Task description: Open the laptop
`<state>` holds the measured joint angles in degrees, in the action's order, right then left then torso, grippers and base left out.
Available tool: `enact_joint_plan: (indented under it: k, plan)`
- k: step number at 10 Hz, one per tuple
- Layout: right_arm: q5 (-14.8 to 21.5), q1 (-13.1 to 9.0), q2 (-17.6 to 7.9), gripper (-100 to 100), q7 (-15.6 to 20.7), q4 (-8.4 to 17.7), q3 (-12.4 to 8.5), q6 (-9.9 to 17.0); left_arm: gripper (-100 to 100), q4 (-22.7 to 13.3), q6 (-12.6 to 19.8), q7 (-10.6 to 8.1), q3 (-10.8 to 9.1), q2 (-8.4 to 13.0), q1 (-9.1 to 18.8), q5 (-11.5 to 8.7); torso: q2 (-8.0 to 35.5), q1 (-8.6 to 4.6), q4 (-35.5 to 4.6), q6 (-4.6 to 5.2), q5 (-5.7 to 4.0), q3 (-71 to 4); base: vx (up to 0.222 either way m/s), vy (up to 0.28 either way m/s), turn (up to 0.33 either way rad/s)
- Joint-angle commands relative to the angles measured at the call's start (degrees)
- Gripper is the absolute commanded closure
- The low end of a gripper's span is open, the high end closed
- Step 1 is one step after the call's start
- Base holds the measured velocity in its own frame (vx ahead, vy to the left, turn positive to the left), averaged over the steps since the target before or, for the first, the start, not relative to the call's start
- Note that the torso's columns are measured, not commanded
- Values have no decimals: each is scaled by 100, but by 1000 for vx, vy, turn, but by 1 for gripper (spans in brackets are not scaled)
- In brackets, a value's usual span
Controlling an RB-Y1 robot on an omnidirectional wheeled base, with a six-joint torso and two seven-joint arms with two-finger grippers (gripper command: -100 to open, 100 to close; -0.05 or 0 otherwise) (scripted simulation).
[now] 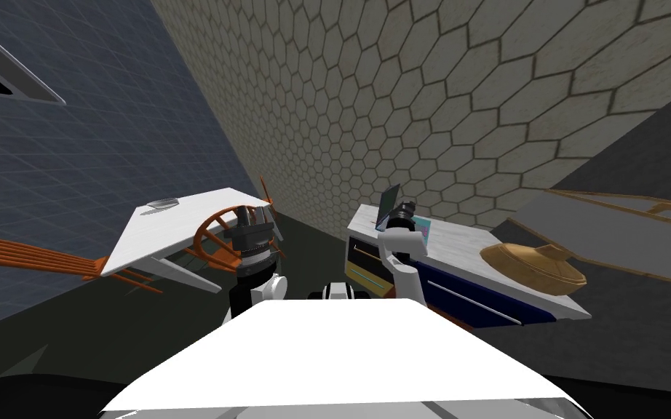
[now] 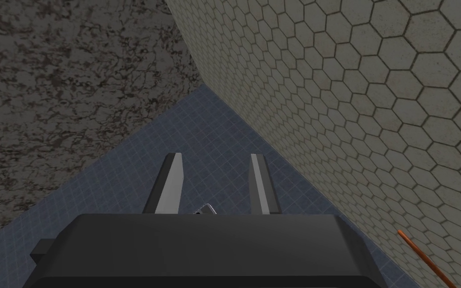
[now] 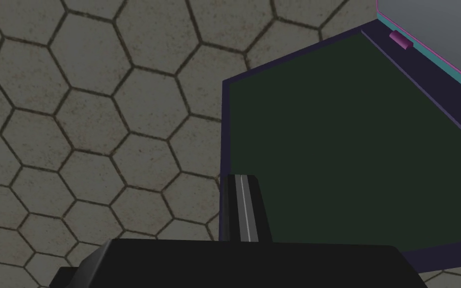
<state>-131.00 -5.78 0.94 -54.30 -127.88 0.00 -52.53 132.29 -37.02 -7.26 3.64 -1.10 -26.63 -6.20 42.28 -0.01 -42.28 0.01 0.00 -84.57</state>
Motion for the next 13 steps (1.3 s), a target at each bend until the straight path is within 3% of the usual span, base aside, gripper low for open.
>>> enact_joint_plan:
  k: [1, 5, 7, 8, 13]
  plan:
    - [-105, 190, -19, 100, -415, -80, -71, 219, 0, 0, 0, 0, 0, 0, 0, 0, 0, 1, 0, -2, 0, 0, -5, 0, -41]
    - [-326, 536, -63, 100, -1010, -249, -210, 580, 0, 0, 0, 0, 0, 0, 0, 0, 1, 1, 0, 0, 0, 1, -7, 1, -46]
    - [-310, 529, -59, 100, -1019, -246, -199, 562, 0, 0, 0, 0, 0, 0, 0, 0, 0, 1, 0, -2, 0, 0, -4, 1, -12]
    - [-305, 524, -315, -100, -1056, -153, -205, 647, 0, 0, 0, 0, 0, 0, 0, 0, -2, 2, 0, -2, 1, -1, -3, -12, 91]
    - [-252, 465, -1187, -100, -1160, 547, -220, 1244, 0, 0, 0, 0, 0, 1, 1, 0, 5, -2, -1, -1, -1, 3, -15, -60, 216]
